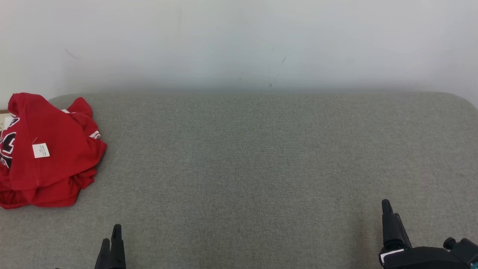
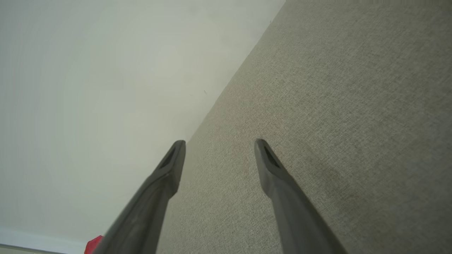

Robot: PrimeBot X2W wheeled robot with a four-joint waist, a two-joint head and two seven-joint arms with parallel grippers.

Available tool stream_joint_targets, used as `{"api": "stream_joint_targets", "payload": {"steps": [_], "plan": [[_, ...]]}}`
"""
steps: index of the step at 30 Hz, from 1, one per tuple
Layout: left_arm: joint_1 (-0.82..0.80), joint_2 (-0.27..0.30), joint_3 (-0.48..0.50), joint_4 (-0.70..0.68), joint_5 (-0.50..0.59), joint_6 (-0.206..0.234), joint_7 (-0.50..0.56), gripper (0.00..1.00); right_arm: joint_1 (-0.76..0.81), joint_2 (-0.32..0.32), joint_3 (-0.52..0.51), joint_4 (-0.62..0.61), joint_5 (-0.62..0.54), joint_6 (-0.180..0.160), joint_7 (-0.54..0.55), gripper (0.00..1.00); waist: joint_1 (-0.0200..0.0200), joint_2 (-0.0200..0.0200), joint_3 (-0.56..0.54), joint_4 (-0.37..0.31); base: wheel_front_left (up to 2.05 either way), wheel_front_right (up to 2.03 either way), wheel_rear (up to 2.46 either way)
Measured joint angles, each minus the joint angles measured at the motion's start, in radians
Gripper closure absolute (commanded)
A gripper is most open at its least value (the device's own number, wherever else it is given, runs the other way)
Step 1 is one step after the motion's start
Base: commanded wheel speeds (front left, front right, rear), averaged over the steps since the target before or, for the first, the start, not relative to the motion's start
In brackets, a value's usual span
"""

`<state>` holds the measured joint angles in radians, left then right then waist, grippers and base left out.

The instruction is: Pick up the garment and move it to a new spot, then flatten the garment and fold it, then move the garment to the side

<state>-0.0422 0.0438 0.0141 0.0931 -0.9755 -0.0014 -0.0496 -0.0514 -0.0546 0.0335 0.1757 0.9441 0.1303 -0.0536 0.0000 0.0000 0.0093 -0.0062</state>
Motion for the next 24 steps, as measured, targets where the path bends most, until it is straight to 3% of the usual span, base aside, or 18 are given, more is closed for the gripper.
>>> {"api": "stream_joint_targets", "payload": {"steps": [14,24], "plan": [[0.017,0.02,-0.023,-0.034,0.288,0.057,-0.048,0.0,-0.002,-0.004,0.038,0.007,-0.281,0.0,-0.044,0.0,0.0,0.0,-0.004,0.0,0.0,0.0,0.0],[0.021,0.044,-0.059,-0.048,0.415,0.082,-0.076,0.0,-0.019,-0.004,0.072,0.031,-0.429,0.0,-0.072,0.0,0.0,0.0,-0.01,-0.002,0.0,0.0,0.0]]}}
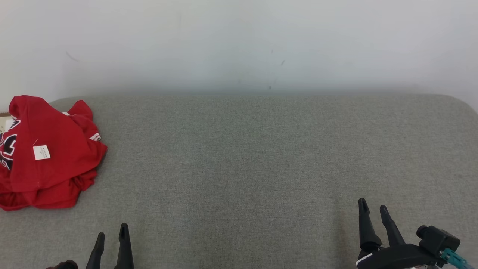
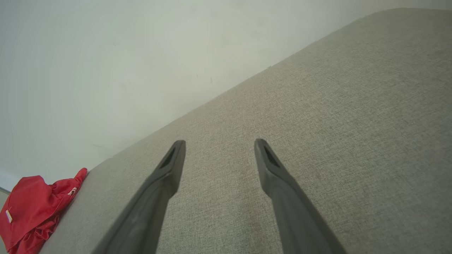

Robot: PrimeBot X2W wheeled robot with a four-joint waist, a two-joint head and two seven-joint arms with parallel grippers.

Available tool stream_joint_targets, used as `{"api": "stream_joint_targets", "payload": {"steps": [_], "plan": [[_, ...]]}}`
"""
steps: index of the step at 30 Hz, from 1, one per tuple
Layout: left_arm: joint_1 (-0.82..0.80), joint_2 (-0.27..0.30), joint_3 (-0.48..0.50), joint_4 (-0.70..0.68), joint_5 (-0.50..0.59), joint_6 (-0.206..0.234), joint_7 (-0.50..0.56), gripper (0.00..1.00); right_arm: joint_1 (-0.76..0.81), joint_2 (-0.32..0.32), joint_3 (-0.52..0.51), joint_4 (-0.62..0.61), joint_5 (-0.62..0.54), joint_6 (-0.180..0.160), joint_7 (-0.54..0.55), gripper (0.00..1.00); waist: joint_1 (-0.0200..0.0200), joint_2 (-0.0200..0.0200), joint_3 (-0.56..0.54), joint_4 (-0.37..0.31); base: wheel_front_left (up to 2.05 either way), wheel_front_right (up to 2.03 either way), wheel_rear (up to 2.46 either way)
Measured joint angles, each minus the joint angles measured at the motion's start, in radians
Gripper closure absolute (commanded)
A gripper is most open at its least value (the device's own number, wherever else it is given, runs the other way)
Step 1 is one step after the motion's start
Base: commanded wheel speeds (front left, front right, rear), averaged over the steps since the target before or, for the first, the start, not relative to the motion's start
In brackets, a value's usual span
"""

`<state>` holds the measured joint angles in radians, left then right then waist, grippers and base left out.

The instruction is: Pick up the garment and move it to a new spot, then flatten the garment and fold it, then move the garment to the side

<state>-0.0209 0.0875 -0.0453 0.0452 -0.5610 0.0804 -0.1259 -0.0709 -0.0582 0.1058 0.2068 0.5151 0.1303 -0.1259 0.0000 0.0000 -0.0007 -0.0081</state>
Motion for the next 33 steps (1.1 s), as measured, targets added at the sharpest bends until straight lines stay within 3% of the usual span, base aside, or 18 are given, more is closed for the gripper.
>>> {"api": "stream_joint_targets", "payload": {"steps": [10,21,33], "plan": [[0.0,0.016,-0.022,-0.014,0.091,0.018,-0.023,0.0,-0.003,0.0,0.031,0.012,-0.109,0.0,-0.026,0.0,0.0,0.0,-0.007,-0.002,0.0,0.0,0.0],[0.0,0.03,-0.035,-0.011,0.159,-0.008,-0.052,0.0,-0.007,-0.012,0.054,0.036,-0.192,0.0,-0.051,0.0,0.0,0.0,-0.013,0.002,0.0,0.0,0.0],[0.003,0.035,-0.039,-0.017,0.265,-0.005,-0.078,0.0,-0.023,-0.036,0.109,0.034,-0.305,0.0,-0.079,0.0,0.0,0.0,-0.014,-0.005,0.0,0.0,0.0]]}}
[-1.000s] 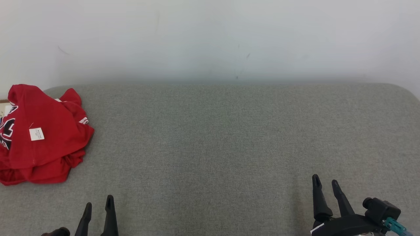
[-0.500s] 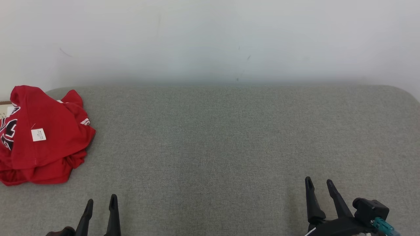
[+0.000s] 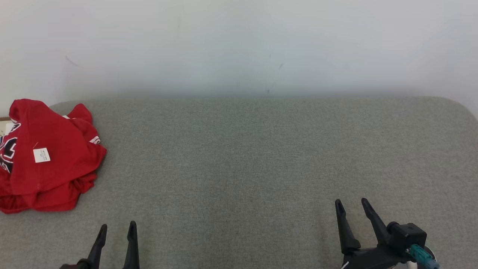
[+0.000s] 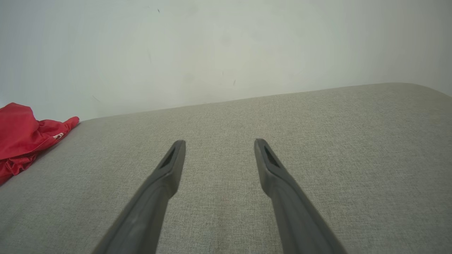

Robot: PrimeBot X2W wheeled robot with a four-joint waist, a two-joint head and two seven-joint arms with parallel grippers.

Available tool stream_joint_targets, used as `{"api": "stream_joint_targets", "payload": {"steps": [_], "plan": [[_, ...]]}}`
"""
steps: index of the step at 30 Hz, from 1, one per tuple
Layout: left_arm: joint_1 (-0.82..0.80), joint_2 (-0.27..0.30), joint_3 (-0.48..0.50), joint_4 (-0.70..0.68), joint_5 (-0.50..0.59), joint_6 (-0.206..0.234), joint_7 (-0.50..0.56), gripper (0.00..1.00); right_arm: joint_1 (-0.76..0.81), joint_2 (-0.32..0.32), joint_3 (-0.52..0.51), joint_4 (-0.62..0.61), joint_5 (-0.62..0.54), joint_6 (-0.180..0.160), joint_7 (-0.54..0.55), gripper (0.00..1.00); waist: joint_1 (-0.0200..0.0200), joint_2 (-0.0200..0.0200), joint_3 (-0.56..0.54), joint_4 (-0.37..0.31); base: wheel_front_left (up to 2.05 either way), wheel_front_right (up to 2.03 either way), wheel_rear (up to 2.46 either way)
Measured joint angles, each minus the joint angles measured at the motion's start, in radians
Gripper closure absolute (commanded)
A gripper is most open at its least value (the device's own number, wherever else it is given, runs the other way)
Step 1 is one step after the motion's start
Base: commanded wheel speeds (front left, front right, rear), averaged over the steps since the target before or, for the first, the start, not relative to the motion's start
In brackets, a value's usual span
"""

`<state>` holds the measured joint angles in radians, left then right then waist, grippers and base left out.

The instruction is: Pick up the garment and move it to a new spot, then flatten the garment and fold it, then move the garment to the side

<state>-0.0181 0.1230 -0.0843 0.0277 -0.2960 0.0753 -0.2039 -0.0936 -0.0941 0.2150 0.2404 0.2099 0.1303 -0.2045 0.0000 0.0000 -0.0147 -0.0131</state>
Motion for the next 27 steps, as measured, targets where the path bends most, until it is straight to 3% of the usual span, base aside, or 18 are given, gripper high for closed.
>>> {"api": "stream_joint_targets", "payload": {"steps": [27], "plan": [[0.017,0.013,-0.015,0.035,0.167,0.038,-0.051,0.0,0.008,-0.005,0.026,-0.08,-0.176,0.0,0.065,0.0,0.0,0.0,-0.013,-0.007,0.0,0.0,0.0]]}}
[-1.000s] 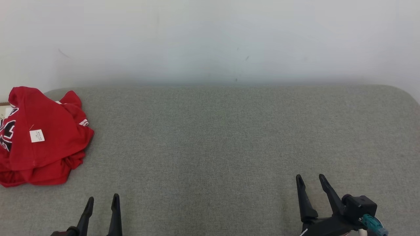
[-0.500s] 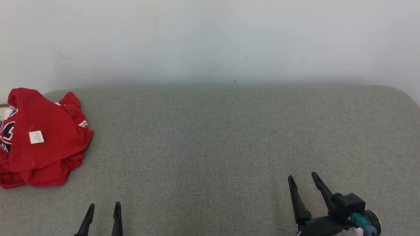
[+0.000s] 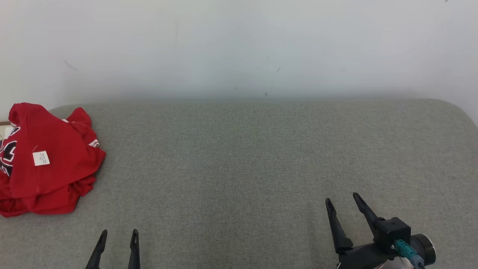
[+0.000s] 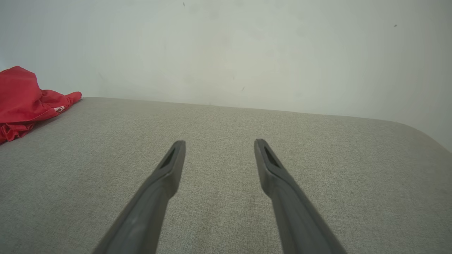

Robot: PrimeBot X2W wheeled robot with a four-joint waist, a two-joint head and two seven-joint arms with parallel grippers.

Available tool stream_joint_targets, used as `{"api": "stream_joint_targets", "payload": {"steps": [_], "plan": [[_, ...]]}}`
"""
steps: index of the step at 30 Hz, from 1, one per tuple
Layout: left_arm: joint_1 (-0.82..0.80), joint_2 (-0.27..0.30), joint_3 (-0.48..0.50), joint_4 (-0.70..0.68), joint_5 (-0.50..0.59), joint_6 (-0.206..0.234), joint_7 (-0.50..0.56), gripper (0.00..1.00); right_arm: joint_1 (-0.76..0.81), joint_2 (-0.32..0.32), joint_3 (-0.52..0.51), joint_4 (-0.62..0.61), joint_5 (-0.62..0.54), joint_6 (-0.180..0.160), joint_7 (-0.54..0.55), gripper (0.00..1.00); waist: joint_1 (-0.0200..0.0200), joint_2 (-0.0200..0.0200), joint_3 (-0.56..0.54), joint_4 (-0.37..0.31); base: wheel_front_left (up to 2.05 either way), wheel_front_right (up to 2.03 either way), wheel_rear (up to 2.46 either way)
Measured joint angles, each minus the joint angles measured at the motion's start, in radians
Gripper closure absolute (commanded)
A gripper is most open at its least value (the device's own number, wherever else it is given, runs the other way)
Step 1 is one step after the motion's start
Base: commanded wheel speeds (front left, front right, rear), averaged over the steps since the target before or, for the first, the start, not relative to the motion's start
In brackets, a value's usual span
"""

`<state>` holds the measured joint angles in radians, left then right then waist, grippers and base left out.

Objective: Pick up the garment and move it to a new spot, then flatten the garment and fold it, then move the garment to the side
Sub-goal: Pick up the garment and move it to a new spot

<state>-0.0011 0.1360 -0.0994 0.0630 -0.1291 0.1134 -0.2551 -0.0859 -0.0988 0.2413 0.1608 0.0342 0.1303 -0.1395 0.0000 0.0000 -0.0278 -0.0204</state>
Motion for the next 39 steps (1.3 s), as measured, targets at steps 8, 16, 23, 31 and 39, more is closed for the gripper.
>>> {"api": "stream_joint_targets", "payload": {"steps": [8,16,23,31,39], "plan": [[0.001,0.009,0.009,-0.009,0.004,0.011,-0.002,0.0,0.014,0.011,-0.031,-0.021,-0.005,0.0,0.009,0.0,0.0,0.0,-0.001,-0.002,0.0,0.0,0.0],[0.002,0.009,0.006,-0.014,-0.001,0.018,-0.001,0.0,0.018,0.016,-0.04,-0.026,0.001,0.0,0.025,0.0,-0.0001,0.0,0.001,-0.002,0.0,0.0,0.0],[0.002,0.013,0.003,-0.017,-0.004,0.022,0.001,0.0,0.02,0.02,-0.045,-0.029,0.001,0.0,0.025,0.0,0.0,0.0,0.003,0.0,0.0,0.0,0.0],[0.001,0.015,-0.005,-0.024,-0.013,0.02,0.009,0.0,0.036,0.025,-0.06,-0.029,0.006,0.0,0.026,0.0,0.0,0.0,0.01,0.025,0.0,0.0,0.0],[0.002,0.023,0.003,-0.028,-0.024,0.025,0.015,0.0,0.037,0.027,-0.062,-0.02,0.017,0.0,0.026,0.0,0.0,0.0,0.01,0.096,0.0,0.0,0.0]]}}
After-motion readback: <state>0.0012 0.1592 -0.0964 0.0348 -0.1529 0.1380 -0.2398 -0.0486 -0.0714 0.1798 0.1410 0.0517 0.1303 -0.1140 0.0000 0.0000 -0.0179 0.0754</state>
